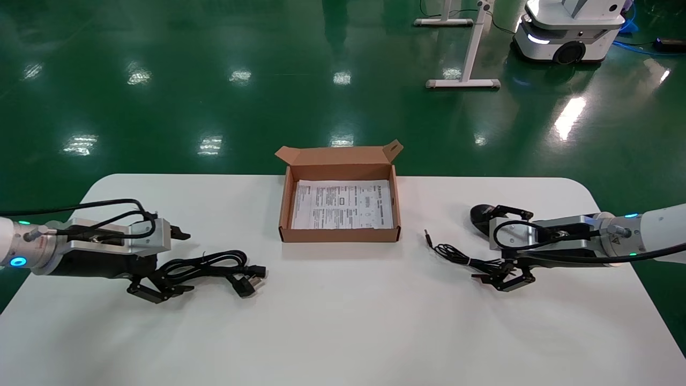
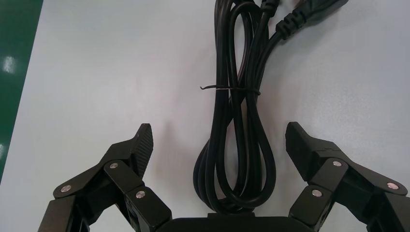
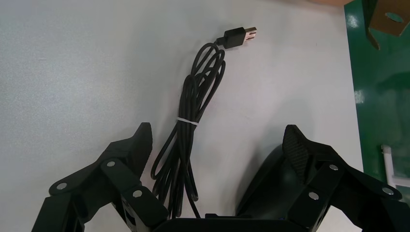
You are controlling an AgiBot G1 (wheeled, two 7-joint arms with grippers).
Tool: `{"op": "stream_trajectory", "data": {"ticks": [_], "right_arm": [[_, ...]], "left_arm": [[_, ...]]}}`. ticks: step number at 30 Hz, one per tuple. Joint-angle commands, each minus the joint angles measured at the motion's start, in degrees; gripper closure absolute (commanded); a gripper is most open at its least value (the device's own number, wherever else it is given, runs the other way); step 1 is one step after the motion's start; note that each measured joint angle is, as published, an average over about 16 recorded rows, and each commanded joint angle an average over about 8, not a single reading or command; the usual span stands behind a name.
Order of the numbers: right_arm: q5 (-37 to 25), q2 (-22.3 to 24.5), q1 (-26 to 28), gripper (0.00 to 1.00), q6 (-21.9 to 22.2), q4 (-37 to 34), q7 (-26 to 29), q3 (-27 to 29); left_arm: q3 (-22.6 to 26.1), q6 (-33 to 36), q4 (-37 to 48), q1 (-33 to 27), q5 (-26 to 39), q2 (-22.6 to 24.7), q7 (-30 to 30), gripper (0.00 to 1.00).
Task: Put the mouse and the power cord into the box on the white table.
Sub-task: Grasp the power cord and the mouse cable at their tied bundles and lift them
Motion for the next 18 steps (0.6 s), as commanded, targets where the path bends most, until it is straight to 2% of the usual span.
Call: {"op": "stream_trajectory", "data": {"ticks": [1, 18], "right_arm": [[-0.1, -0.2, 0.2, 1.0, 0.2, -0.7, -0.4, 0.0], [0.1, 0.0, 0.1, 1.0, 0.0, -0.2, -0.3, 0.0]], "left_arm": [[-0.1, -0.2, 0.6, -0.1, -0.1, 0.0, 0.3, 1.0], [-0.1, -0.1, 0.1, 0.0, -0.2, -0.1, 0.2, 1.0]]}}
